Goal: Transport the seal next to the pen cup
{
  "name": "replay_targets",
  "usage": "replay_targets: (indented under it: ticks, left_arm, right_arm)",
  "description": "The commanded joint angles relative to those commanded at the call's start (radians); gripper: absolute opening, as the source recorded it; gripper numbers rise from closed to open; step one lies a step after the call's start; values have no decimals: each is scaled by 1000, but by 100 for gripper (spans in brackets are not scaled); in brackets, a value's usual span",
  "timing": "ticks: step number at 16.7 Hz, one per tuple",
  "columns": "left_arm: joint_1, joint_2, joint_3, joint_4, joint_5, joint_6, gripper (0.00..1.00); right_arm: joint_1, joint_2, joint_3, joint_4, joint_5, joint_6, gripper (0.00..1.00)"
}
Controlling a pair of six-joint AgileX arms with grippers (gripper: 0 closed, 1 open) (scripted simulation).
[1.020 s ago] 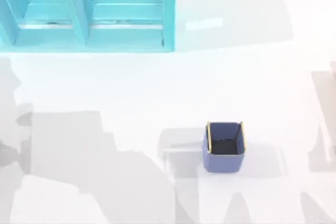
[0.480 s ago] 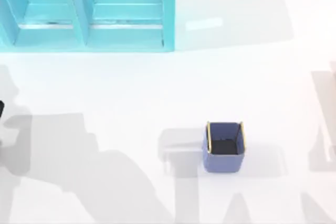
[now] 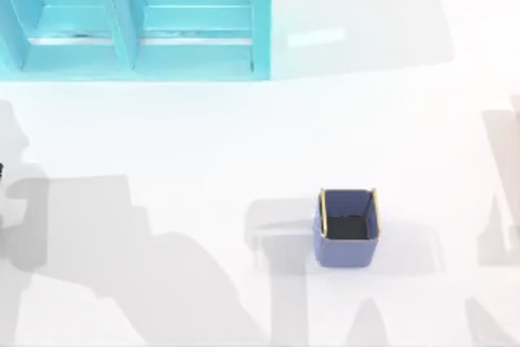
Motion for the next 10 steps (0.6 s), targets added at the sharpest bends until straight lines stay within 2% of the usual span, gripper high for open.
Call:
replay_targets:
  ticks: [4,10]
  left_arm:
    - [0,0,0,0,0,0,2]
    - [0,0,0,0,0,0,0]
  right_arm:
    - [0,0,0,0,0,0,100]
    - [0,0,0,0,0,0,100]
